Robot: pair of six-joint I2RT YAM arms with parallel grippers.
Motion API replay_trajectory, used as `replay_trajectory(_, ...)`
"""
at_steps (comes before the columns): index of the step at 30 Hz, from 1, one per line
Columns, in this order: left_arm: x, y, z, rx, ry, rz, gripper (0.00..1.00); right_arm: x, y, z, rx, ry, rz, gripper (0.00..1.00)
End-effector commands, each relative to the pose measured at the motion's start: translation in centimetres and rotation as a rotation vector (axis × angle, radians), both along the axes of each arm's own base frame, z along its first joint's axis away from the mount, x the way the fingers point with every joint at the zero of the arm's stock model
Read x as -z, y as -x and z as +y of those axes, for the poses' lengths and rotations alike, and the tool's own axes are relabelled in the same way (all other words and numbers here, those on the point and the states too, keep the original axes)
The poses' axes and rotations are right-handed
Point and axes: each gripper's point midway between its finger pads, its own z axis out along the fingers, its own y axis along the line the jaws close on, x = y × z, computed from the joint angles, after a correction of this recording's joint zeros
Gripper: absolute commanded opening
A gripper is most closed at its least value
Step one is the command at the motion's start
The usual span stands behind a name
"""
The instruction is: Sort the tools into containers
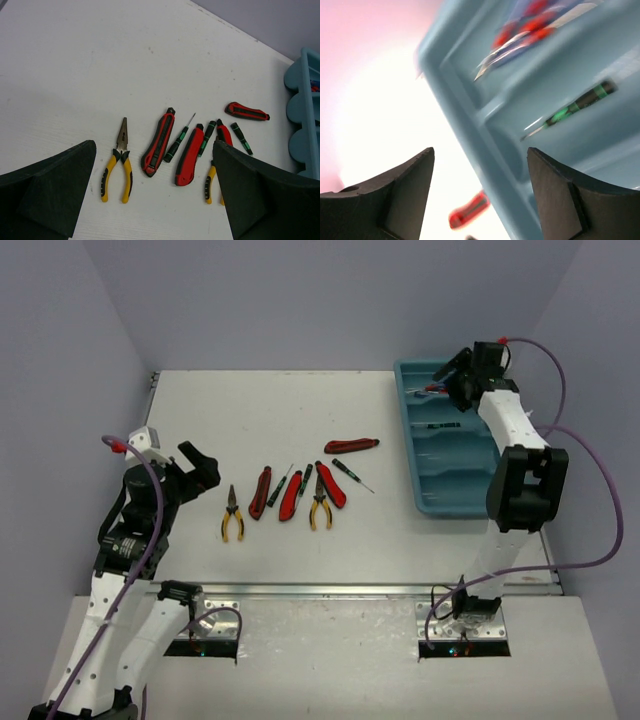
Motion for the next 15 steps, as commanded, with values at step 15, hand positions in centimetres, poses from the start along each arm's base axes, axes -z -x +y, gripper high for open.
replay_trajectory(15, -0.7, -0.7, -0.3, 0.014, -0.003, -0.036, 1.00, 6.1, 12.5, 25.4, -1.247, 0.768, 0.230, 0.60)
